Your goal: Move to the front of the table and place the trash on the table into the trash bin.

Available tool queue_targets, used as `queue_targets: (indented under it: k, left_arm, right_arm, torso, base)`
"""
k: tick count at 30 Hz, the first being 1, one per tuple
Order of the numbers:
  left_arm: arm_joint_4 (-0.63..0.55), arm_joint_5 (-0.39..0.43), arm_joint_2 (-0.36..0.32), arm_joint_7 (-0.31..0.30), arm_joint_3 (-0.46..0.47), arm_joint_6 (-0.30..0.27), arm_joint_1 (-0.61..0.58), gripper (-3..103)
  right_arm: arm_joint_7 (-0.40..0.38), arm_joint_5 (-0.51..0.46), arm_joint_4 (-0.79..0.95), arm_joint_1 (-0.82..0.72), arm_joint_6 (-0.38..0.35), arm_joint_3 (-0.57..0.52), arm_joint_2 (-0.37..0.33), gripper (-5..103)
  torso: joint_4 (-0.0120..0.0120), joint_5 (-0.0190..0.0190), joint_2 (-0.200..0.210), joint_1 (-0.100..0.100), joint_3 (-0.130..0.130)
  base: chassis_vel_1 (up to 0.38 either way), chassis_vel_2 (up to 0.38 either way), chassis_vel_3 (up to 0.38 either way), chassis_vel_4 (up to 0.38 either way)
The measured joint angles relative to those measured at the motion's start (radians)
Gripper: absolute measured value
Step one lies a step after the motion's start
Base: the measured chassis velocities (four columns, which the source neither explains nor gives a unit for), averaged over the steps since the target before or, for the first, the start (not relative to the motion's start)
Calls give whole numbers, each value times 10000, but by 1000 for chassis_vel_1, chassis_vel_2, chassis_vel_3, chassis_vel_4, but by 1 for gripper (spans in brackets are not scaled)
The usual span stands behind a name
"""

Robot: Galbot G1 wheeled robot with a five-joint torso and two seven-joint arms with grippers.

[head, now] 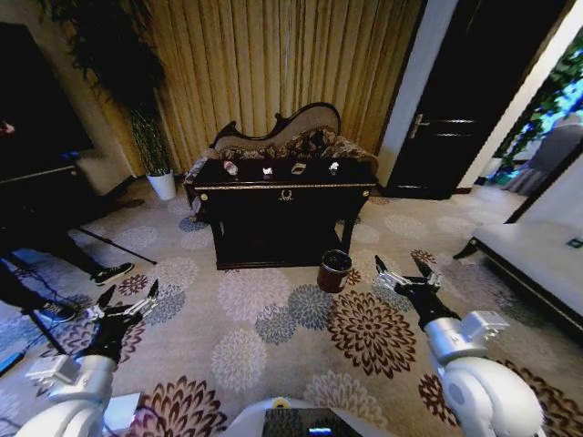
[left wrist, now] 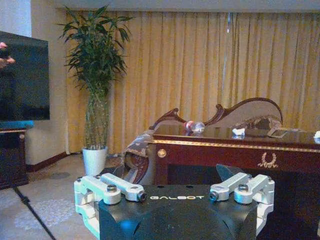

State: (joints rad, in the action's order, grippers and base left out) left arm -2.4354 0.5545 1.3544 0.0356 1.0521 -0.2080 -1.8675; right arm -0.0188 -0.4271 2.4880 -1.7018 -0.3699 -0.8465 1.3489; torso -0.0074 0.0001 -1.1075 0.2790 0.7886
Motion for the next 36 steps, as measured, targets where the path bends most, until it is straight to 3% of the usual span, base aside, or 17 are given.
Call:
queue_targets:
  k: [7, 36]
  left_arm:
    - [-502, 531, -217, -286, 285, -925, 188, 100]
    - [-572, 726, -229, -267, 468, -1104, 190, 100]
  right_arm:
    - [203, 598, -459, -15, 415, 238, 97, 100]
    - [584, 760, -785, -2, 838, 496, 245, 100]
  torso:
    - [3, -3, -5, -10, -5]
    - [3, 0, -5, -8, -4]
  base:
    - [-20, 6, 29, -5]
    - [-27, 23, 24, -21]
